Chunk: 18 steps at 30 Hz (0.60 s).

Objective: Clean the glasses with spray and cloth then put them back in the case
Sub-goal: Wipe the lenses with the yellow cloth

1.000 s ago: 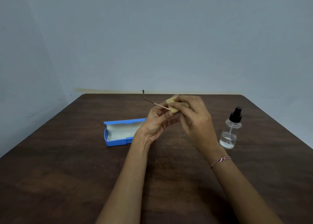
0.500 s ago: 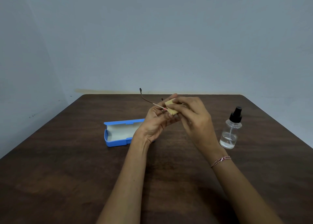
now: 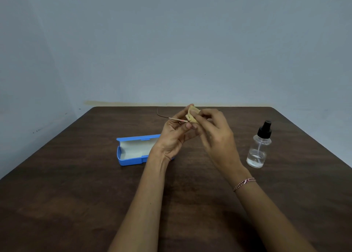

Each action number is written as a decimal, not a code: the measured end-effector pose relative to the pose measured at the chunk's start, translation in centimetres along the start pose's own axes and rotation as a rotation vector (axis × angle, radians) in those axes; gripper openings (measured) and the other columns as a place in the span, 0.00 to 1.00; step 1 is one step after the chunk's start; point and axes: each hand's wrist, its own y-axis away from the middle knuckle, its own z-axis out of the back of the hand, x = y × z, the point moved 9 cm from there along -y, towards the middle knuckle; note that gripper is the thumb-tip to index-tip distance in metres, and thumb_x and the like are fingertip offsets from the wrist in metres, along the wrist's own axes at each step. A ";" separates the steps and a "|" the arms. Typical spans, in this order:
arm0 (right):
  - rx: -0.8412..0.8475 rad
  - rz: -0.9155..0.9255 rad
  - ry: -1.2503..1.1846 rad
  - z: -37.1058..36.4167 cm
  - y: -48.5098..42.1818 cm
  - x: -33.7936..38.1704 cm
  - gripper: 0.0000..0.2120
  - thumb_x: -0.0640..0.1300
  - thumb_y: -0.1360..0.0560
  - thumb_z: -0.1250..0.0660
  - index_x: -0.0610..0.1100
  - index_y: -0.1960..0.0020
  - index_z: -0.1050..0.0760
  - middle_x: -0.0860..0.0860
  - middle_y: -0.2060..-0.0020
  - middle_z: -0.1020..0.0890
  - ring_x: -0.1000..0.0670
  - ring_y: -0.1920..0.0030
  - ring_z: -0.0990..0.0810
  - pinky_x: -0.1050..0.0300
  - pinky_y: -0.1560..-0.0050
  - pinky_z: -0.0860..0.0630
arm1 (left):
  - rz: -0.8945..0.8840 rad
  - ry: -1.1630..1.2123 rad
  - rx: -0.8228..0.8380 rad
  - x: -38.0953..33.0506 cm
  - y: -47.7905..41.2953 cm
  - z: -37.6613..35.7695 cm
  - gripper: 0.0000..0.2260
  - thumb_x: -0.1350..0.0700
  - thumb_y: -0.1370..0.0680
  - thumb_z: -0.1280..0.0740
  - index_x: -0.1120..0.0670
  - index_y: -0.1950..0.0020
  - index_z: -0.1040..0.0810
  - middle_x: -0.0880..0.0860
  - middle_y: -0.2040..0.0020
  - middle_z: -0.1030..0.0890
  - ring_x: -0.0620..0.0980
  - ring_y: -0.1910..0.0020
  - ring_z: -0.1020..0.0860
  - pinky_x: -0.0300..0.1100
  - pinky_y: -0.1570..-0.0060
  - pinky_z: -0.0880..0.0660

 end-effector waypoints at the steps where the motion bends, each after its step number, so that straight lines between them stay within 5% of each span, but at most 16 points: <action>1: 0.007 0.015 -0.016 -0.1 0.0 0.3 0.14 0.38 0.23 0.36 0.37 0.39 0.24 0.44 0.47 0.24 0.49 0.46 0.24 0.60 0.43 0.26 | -0.015 0.011 0.000 -0.2 0.0 0.1 0.26 0.51 0.45 0.18 0.46 0.48 0.17 0.49 0.49 0.16 0.46 0.50 0.18 0.37 0.59 0.21; 4: 0.033 0.044 -0.033 -0.2 0.1 0.5 0.13 0.36 0.25 0.34 0.37 0.41 0.22 0.45 0.48 0.21 0.51 0.44 0.24 0.62 0.38 0.28 | -0.058 0.039 -0.010 -1.0 0.0 0.5 0.24 0.50 0.44 0.18 0.47 0.50 0.16 0.51 0.49 0.16 0.47 0.50 0.18 0.37 0.59 0.21; 9: 0.009 0.025 0.077 0.6 -0.2 -0.4 0.13 0.34 0.26 0.35 0.37 0.42 0.22 0.46 0.52 0.20 0.49 0.51 0.23 0.59 0.48 0.24 | -0.049 0.058 -0.011 -0.9 0.0 0.6 0.24 0.51 0.45 0.17 0.49 0.50 0.16 0.54 0.49 0.16 0.50 0.50 0.17 0.41 0.58 0.20; 18: -0.025 0.043 -0.023 0.6 -0.1 0.6 0.11 0.34 0.30 0.28 0.38 0.47 0.19 0.46 0.53 0.18 0.51 0.48 0.21 0.60 0.43 0.25 | -0.068 0.080 0.003 -1.2 0.0 0.3 0.23 0.51 0.43 0.18 0.48 0.50 0.16 0.52 0.48 0.16 0.48 0.49 0.18 0.39 0.58 0.20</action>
